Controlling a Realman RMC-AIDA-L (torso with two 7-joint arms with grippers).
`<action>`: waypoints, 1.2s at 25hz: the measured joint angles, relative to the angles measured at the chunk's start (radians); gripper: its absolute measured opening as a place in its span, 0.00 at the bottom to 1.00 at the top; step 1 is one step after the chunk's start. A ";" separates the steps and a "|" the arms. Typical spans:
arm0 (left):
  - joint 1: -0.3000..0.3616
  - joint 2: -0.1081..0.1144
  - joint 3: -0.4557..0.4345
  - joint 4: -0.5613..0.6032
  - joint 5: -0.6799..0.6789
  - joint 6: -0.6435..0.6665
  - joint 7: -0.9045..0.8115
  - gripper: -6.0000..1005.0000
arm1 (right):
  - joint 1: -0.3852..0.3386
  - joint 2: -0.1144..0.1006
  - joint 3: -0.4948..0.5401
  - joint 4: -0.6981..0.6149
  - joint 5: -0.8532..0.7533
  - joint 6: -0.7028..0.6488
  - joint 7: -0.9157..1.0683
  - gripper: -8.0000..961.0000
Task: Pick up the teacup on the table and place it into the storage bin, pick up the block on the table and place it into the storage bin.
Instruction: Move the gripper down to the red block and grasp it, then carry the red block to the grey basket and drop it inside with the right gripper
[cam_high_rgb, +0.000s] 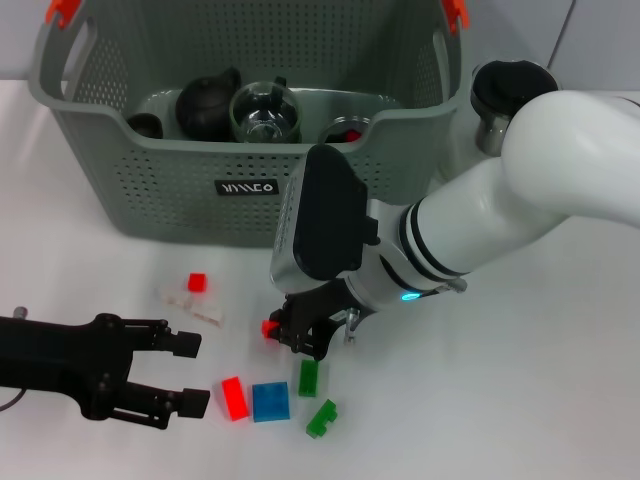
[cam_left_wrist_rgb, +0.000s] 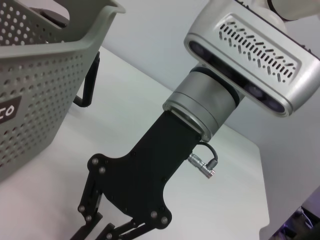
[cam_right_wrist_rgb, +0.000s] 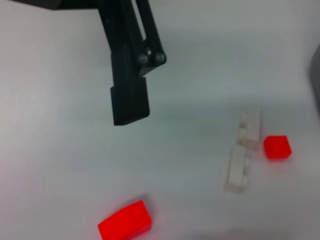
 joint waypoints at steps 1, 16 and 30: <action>0.000 0.000 0.000 0.000 0.000 0.000 0.000 0.87 | 0.000 -0.001 0.004 -0.001 0.000 0.000 0.000 0.13; 0.000 0.003 -0.003 -0.001 0.000 0.009 -0.005 0.87 | -0.069 -0.016 0.372 -0.243 -0.055 -0.279 -0.048 0.13; -0.010 0.006 -0.003 -0.008 -0.007 0.014 -0.005 0.87 | -0.048 -0.062 0.921 -0.473 -0.129 -0.491 0.000 0.13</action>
